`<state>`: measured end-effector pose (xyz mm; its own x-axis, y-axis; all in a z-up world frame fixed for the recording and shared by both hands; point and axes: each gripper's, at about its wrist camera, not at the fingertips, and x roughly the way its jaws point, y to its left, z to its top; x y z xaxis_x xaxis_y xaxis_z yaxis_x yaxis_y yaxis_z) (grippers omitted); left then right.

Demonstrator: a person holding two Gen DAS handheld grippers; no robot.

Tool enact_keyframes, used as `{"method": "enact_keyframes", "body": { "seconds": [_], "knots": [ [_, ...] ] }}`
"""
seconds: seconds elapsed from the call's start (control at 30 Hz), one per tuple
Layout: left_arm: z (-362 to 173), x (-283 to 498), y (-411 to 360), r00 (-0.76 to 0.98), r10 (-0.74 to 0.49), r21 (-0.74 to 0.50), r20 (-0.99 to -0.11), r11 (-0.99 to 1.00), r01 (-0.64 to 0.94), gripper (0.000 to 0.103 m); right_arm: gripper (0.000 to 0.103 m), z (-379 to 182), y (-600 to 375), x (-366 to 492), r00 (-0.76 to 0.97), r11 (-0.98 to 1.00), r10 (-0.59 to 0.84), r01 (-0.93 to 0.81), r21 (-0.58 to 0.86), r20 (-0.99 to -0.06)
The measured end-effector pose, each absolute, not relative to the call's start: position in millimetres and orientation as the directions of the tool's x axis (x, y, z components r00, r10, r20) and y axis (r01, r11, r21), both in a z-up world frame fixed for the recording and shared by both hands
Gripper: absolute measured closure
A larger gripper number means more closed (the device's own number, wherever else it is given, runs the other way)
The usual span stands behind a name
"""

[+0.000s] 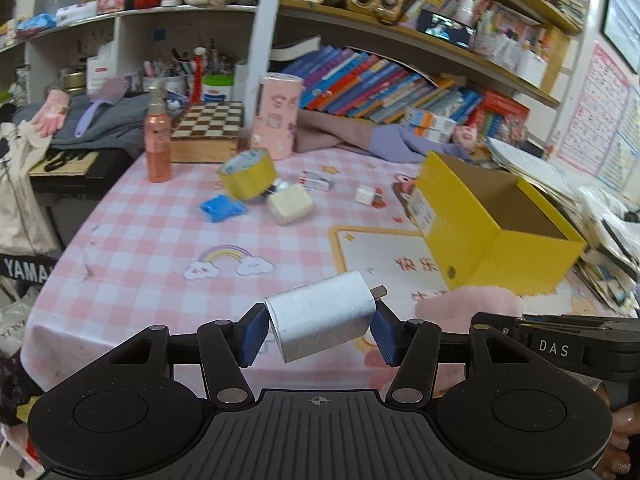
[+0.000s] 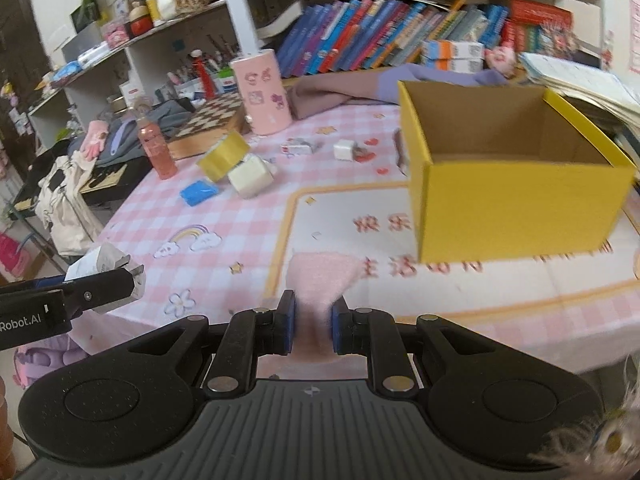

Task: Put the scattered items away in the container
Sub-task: 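Carry the charger in the left tool while the right tool carries the glove to the yellow box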

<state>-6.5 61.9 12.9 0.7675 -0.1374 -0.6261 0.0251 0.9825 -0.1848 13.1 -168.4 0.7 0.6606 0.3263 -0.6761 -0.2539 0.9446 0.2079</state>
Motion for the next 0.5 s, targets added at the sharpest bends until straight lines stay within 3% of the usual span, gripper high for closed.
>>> {"method": "enact_keyframes", "body": {
  "seconds": [0.5],
  "knots": [
    [11.5,-7.5,24.0,0.733,-0.275,-0.192,-0.622,0.961,0.197,0.048,0.087,0.0,-210.5,-24.8,0.688,0.977,0.200,-0.086,0.196,-0.697]
  ]
}}
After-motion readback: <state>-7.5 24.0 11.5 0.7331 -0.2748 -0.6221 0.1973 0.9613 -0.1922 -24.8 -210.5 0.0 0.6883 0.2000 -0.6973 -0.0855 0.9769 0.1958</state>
